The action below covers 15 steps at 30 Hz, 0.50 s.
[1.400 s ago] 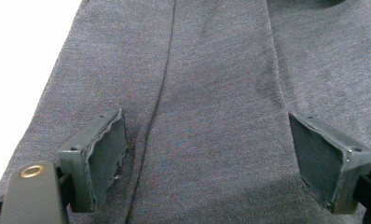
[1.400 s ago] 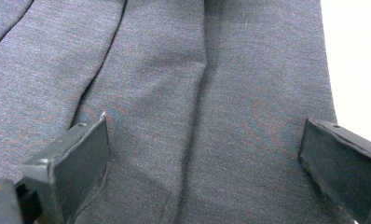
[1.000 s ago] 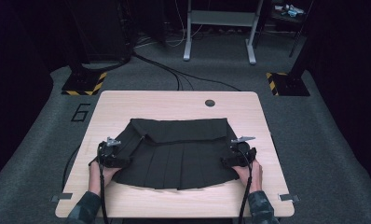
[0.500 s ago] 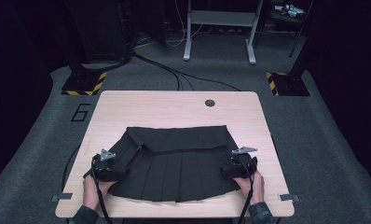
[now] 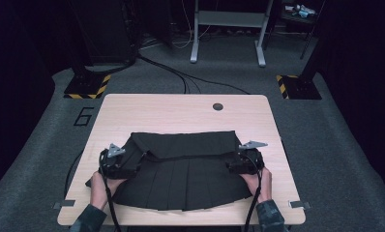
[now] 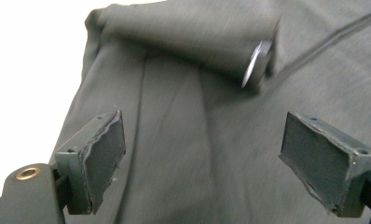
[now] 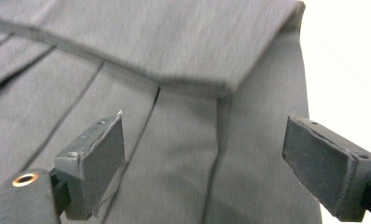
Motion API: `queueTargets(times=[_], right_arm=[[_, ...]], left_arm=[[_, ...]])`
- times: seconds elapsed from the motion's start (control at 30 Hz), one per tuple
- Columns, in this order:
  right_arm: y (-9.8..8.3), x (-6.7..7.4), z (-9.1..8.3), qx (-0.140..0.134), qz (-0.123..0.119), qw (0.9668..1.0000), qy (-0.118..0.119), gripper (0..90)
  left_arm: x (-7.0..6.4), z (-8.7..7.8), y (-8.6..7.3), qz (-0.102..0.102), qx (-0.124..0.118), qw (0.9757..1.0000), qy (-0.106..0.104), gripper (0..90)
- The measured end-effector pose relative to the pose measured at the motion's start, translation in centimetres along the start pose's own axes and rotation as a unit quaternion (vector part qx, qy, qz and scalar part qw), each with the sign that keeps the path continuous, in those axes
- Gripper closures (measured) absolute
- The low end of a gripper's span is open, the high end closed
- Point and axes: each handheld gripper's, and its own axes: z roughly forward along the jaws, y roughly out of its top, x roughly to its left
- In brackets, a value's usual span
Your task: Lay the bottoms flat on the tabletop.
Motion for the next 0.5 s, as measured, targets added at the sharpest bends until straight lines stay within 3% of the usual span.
queueTargets(times=[0.1, 0.23, 0.4, 0.5], right_arm=[[1.4, 0.0, 0.7, -0.001, 0.001, 1.0, -0.002, 15.8], [2.8, -0.2, 2.2, 0.005, 0.009, 0.9999, -0.006, 27.5], [3.2, -0.9, 3.6, 0.021, 0.027, 0.9993, -0.015, 42.4], [2.9, -1.2, 3.9, 0.022, 0.044, 0.9988, -0.009, 52.4]], left_arm=[[-0.6, 1.0, 1.5, 0.011, 0.002, 0.9999, -0.011, 13.5], [-0.9, 2.3, 3.1, 0.03, 0.01, 0.9995, -0.009, 15.9], [-0.7, 3.8, 3.6, 0.026, 0.018, 0.9995, -0.002, 21.8], [-0.3, 4.0, 3.4, 0.02, 0.019, 0.9996, -0.003, 32.1]])
